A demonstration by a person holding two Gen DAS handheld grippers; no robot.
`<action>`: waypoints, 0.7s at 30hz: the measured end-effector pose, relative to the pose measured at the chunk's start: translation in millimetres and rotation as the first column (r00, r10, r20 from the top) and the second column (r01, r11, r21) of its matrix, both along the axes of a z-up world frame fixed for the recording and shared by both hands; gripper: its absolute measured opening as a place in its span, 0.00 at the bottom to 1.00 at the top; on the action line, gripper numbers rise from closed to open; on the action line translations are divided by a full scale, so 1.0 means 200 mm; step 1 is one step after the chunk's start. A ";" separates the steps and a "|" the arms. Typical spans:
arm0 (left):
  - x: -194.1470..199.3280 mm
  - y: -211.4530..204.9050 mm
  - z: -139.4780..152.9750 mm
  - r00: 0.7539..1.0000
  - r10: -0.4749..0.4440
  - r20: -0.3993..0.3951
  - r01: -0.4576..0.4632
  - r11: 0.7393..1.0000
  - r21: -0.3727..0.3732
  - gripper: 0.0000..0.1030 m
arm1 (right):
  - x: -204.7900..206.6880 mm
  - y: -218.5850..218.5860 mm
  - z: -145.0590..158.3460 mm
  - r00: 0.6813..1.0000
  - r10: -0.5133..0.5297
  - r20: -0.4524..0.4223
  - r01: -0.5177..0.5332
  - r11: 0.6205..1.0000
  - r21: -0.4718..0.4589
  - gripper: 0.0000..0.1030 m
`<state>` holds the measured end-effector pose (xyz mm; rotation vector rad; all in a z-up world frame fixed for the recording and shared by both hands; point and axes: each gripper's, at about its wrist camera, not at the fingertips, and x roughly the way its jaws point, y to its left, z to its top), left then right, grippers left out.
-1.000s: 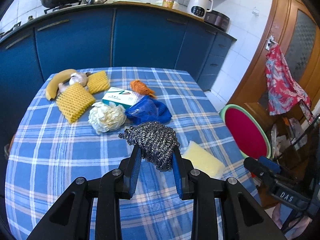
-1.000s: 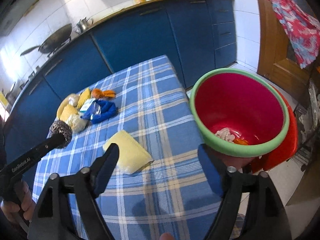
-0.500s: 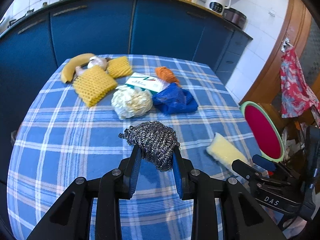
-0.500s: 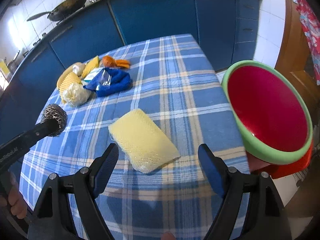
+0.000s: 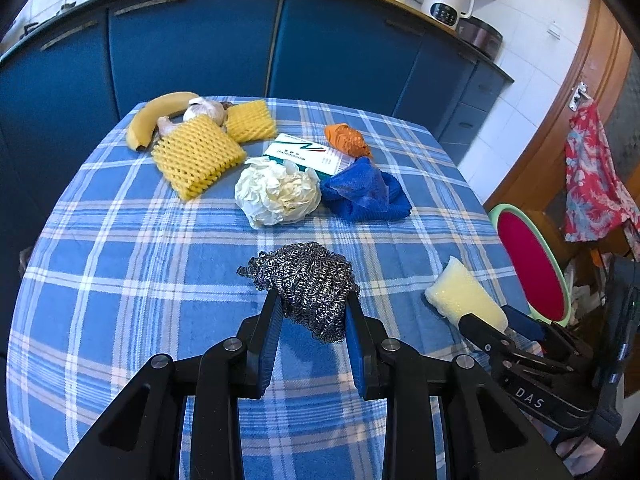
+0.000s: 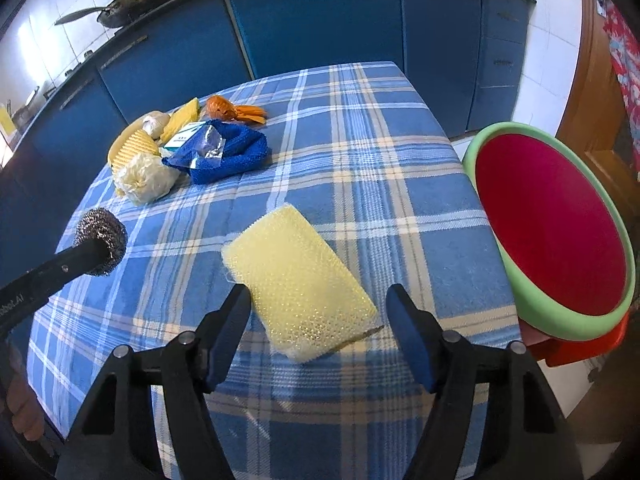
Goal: Collect trash
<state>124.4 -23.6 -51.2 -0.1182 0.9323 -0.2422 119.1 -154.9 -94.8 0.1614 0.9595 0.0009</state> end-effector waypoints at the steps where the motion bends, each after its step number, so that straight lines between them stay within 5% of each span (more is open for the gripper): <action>1: 0.00 0.00 0.00 1.000 0.000 0.000 0.000 1.000 0.000 0.30 | 0.00 0.00 0.00 1.000 0.000 0.002 0.000 1.000 -0.002 0.64; 2: 0.00 0.00 0.00 1.000 0.000 0.001 0.000 1.000 -0.001 0.30 | 0.00 0.00 0.00 1.000 0.004 0.005 -0.004 1.000 0.002 0.56; 11: -0.02 -0.01 0.03 1.000 -0.005 0.016 0.004 1.000 0.007 0.30 | -0.03 0.00 0.02 1.000 0.015 0.017 -0.016 0.999 0.046 0.34; 21: -0.03 -0.11 0.10 0.998 -0.044 0.047 0.043 0.999 0.034 0.30 | -0.13 -0.09 0.11 0.995 -0.048 0.084 0.038 0.993 0.112 0.21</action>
